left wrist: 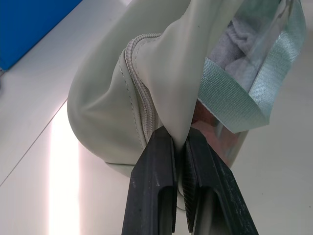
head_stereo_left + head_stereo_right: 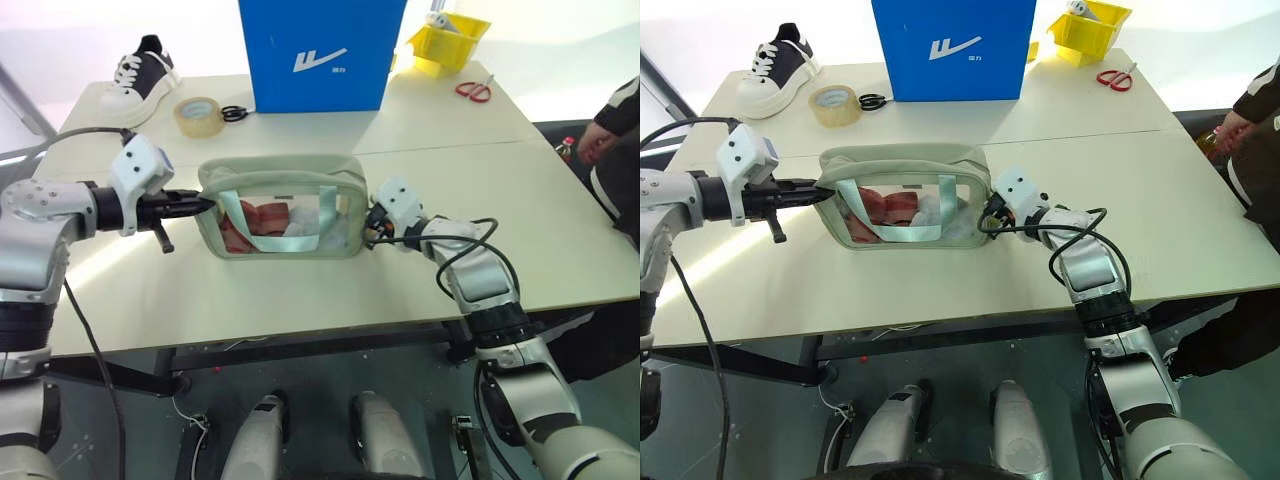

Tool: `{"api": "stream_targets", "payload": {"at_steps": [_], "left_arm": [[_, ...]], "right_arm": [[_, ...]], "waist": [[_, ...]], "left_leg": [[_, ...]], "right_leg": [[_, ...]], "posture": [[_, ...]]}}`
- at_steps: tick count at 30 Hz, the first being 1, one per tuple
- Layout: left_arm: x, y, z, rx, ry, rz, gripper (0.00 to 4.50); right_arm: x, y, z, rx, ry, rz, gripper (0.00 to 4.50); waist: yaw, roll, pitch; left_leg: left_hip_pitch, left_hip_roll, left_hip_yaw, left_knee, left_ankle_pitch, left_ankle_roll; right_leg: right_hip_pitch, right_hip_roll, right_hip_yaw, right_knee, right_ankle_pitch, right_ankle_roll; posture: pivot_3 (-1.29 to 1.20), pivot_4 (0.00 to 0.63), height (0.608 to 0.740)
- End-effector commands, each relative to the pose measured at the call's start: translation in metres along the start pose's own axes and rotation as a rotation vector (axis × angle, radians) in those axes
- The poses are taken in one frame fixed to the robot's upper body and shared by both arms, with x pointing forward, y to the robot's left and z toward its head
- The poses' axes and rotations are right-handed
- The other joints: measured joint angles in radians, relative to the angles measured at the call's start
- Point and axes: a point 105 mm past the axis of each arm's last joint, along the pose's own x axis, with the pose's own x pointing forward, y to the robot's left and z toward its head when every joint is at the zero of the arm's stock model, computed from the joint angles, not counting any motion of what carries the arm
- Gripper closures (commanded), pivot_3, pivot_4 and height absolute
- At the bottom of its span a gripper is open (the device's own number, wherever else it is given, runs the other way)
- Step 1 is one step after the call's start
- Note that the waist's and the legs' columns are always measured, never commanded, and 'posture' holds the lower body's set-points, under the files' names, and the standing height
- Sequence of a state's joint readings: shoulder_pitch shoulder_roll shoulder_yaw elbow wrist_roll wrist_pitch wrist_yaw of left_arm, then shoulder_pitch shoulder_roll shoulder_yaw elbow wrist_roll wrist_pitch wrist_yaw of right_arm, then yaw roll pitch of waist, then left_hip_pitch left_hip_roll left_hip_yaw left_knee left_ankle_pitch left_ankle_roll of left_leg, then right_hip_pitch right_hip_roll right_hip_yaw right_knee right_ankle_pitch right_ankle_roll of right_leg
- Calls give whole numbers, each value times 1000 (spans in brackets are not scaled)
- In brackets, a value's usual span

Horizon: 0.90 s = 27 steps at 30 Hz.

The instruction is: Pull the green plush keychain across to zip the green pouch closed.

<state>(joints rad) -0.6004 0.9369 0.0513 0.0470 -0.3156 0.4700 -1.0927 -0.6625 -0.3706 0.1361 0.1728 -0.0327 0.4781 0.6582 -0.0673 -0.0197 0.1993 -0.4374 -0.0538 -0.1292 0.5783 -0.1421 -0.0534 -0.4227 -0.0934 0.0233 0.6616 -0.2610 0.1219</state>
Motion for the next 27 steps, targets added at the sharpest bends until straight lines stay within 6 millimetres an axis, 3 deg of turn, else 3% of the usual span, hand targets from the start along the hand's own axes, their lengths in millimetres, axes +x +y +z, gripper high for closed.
{"api": "stream_targets", "payload": {"at_steps": [1,2,9,12,14,15,18,21,22,24,27], "left_arm": [[-4,5,5,27,-1,19,4500],[-4,5,5,27,0,20,4500],[-4,4,5,20,-7,24,4500],[-6,6,6,6,-21,34,4500],[-10,8,9,-15,-39,38,3710],[-14,7,13,-29,-52,25,3414],[-39,25,29,-100,-106,66,1921],[-59,37,33,-127,-108,108,374],[-66,40,32,-132,-101,121,54],[-77,44,31,-149,-93,145,54],[-84,54,19,-187,-104,268,54]], "right_arm": [[-11,-9,20,-39,-56,5,3865],[-16,-11,24,-39,-66,24,3602],[-54,-54,59,-168,-71,68,67],[-78,-90,82,-204,-77,40,67],[-90,-101,94,-210,-87,61,0],[-95,-97,97,-214,-92,108,0],[-103,-77,103,-203,-129,254,0],[-105,-65,104,-178,-151,304,0],[-105,-61,102,-172,-153,313,0],[-105,-58,100,-147,-164,297,0],[-98,-70,96,-40,-224,127,0]], "waist": [[0,0,0],[0,0,0],[0,1,0],[-1,1,0],[0,1,1],[0,1,1],[-3,0,0],[-5,1,1],[-5,1,1],[-2,1,1],[1,1,1]], "left_leg": [[0,0,0,0,0,0],[0,0,0,0,0,0],[0,0,0,0,0,0],[0,0,1,0,0,0],[0,0,1,0,0,0],[0,0,1,-1,0,0],[0,1,1,-1,-1,1],[0,1,1,0,-1,1],[0,1,1,0,-1,1],[0,1,2,-1,-1,1],[0,0,2,0,-1,1]], "right_leg": [[0,0,0,0,0,0],[0,0,0,0,0,0],[0,0,0,0,0,0],[0,0,0,-1,0,0],[0,0,0,-1,0,0],[0,0,0,-1,0,0],[0,0,0,-2,0,0],[0,0,0,-2,0,0],[0,0,0,-1,0,0],[-1,0,0,-2,0,0],[0,-1,0,-1,0,0]], "posture": [[0,150,740],[0,150,740],[0,150,740],[0,150,740],[0,150,740],[0,150,740],[0,150,740],[0,150,740],[0,150,740],[0,150,740],[0,150,740]]}}
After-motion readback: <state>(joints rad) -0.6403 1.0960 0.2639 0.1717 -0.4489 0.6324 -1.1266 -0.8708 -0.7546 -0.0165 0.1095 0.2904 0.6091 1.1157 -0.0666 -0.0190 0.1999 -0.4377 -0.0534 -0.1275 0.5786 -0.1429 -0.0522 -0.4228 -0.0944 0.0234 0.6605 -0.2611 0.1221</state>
